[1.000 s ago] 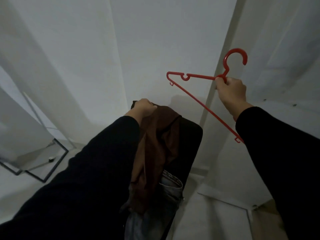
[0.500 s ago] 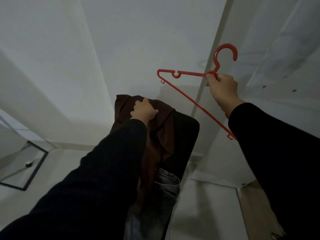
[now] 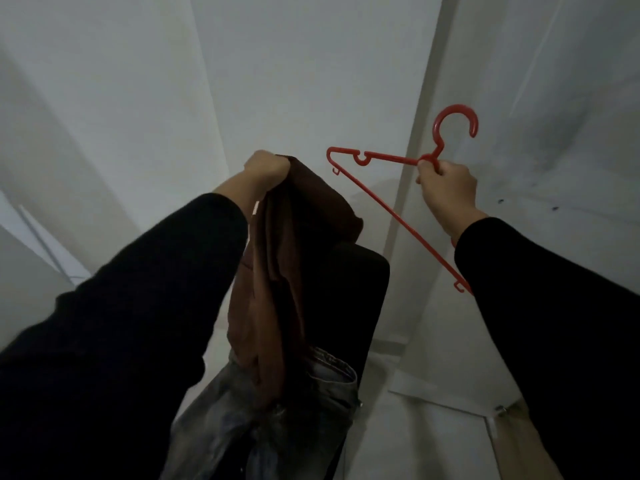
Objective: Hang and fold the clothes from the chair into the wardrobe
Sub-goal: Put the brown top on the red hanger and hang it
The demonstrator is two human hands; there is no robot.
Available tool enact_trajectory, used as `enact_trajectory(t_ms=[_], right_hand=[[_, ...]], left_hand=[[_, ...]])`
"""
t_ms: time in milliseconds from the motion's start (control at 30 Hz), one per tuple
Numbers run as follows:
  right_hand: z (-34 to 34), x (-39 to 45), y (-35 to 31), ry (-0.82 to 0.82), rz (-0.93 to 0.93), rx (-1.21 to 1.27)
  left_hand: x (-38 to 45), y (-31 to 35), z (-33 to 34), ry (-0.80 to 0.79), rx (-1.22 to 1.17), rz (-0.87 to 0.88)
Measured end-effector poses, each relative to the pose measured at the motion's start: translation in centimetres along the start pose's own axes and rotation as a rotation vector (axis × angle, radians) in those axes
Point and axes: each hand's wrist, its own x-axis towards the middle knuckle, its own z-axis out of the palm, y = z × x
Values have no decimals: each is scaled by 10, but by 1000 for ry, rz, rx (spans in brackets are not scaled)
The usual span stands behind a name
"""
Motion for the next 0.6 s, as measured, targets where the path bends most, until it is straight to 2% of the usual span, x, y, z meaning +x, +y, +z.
enact_trajectory(t_ms=[67,167,300,433,600], right_hand=[[-12,-7,-7,4,-16,22],[-27,-17,-16,12,-34,45],[-38,-30,-24,0,-36,87],[-40,-46,-30,-66,6,101],[-35,-61,-53,-168,23,163]], left_hand=[[-15,16,-28,-30,-10,11],[-40,30,-61,-108,186,17],[-61,32,-78,-39,355,103],[-83,32,-87,66,277,183],[-93,35,-102,118,-27,44]])
